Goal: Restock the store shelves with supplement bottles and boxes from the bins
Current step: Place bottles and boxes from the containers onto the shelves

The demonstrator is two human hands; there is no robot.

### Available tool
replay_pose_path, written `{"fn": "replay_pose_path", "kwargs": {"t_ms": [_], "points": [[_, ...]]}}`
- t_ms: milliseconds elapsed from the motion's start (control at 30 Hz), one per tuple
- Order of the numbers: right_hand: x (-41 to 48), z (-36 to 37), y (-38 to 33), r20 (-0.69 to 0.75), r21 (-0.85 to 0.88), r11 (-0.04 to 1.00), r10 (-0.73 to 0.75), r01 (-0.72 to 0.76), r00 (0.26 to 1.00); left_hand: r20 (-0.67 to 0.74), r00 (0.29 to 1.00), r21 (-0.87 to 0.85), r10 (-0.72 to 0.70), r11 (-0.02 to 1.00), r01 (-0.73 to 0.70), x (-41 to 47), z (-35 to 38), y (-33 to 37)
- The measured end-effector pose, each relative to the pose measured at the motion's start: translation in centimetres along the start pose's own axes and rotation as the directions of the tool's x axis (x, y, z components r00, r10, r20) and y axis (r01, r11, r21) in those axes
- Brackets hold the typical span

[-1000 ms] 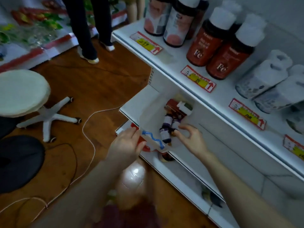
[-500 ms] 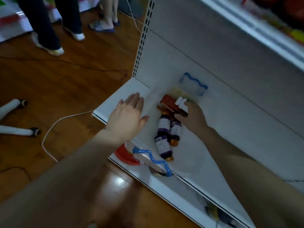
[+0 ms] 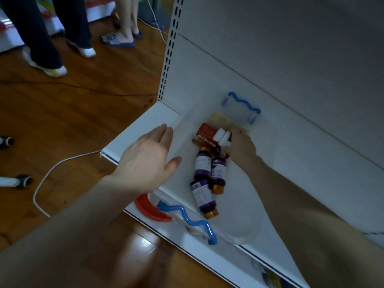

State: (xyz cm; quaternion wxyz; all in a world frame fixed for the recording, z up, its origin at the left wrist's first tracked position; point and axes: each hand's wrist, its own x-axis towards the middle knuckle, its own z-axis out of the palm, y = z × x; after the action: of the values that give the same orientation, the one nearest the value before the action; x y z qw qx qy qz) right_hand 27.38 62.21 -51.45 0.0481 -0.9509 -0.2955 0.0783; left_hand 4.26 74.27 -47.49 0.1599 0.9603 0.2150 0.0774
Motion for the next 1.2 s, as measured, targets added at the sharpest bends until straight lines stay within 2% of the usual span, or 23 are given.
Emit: {"fn": "replay_pose_path", "kwargs": {"t_ms": [67,167,300,367,467,600,700,900,1100,1200], "points": [[-1.6,-1.2,-0.2,-0.007,0.158,0.987,-0.017,0.018,1.0,-0.021,0.996,0.058,0.087,0.995,-0.086,0.3,0.2,-0.2],[-5.1,-4.1,-0.2,-0.067,0.344,0.935,-0.065,0.084,0.996,-0.005,0.99,0.071,0.143,0.987,-0.142,0.9,0.0,0.3],[-9.8,-7.4,1.3,-0.192,0.466,0.881,0.013,0.08,0.981,-0.07,0.971,-0.058,0.23,0.97,-0.234,2.5,0.6,2.8],[-11.7,-8.2,2.2,-0.26,0.528,0.846,0.071,0.08,0.963,0.002,0.981,-0.162,0.195,0.968,-0.192,4.2,1.7,4.3],[-13.9,-8.5,3.3,-0.289,0.603,0.793,0.121,0.082,0.95,0.099,0.968,-0.177,0.23,0.962,-0.21,7.3,4.3,6.2],[-15.0,-8.0,4.2,-0.311,0.659,0.745,0.149,0.1,0.939,0.194,0.961,-0.079,0.195,0.98,-0.183,10.8,7.4,7.0],[-15.2,-7.5,4.4,-0.334,0.676,0.727,0.158,0.119,0.929,0.223,0.952,0.009,0.208,0.976,-0.216,12.7,9.8,6.2],[-14.8,-6.4,5.1,-0.377,0.671,0.724,0.152,0.156,0.914,0.311,0.934,0.137,0.178,0.964,-0.229,14.9,12.0,5.4],[-14.7,-6.4,5.2,-0.381,0.694,0.698,0.15,0.176,0.912,0.266,0.946,0.347,0.186,0.897,-0.274,15.5,12.2,5.2],[-14.4,-6.3,5.5,-0.378,0.698,0.694,0.147,0.177,0.914,0.218,0.96,0.352,0.174,0.904,-0.244,15.8,12.5,5.1]]}}
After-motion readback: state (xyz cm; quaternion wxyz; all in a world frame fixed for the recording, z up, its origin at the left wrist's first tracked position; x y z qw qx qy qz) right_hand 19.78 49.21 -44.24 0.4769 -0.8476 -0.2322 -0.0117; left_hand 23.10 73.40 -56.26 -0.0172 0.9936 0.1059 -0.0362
